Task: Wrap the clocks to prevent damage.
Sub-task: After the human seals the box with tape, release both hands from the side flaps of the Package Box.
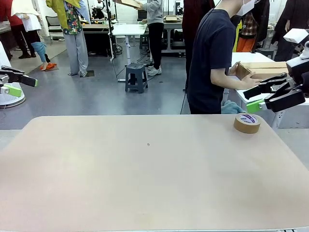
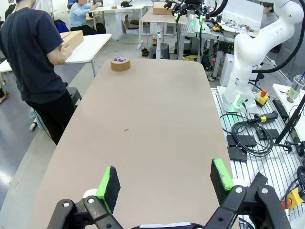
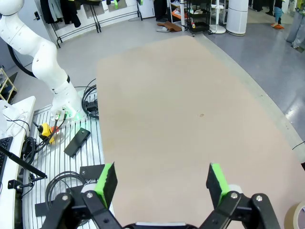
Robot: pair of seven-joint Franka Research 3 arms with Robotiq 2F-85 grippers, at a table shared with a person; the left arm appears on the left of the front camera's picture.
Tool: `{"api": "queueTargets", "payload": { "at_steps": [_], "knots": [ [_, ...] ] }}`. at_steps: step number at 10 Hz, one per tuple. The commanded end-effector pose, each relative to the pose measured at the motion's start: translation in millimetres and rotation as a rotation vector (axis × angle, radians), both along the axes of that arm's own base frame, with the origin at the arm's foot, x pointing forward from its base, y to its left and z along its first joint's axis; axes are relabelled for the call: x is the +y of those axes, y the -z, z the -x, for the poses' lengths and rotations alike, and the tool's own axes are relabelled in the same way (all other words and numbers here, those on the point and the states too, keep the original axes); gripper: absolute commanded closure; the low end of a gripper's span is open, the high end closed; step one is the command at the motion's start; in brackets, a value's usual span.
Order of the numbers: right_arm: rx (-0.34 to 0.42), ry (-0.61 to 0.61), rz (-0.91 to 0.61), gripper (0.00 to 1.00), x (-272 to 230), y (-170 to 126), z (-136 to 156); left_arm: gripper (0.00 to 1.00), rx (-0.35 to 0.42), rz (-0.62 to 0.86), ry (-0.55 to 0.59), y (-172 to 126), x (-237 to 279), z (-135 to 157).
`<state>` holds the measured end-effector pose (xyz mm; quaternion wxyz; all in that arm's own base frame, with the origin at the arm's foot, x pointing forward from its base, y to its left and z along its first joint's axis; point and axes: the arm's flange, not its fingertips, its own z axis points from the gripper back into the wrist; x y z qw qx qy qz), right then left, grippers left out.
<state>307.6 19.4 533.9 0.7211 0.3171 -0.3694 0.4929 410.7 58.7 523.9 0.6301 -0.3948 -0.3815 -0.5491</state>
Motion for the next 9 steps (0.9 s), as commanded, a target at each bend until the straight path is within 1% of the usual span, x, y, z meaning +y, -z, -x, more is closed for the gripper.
{"api": "queueTargets", "payload": {
  "at_steps": [1,9],
  "knots": [
    [0.009,0.012,0.001,0.00,0.3,0.6,-1.3,0.00,-0.007,-0.002,-0.015,-0.6,-0.9,1.8],
    [0.009,0.012,0.001,0.00,0.3,0.6,-1.3,0.00,-0.007,-0.002,-0.015,-0.6,-0.9,1.8]
  ]
}}
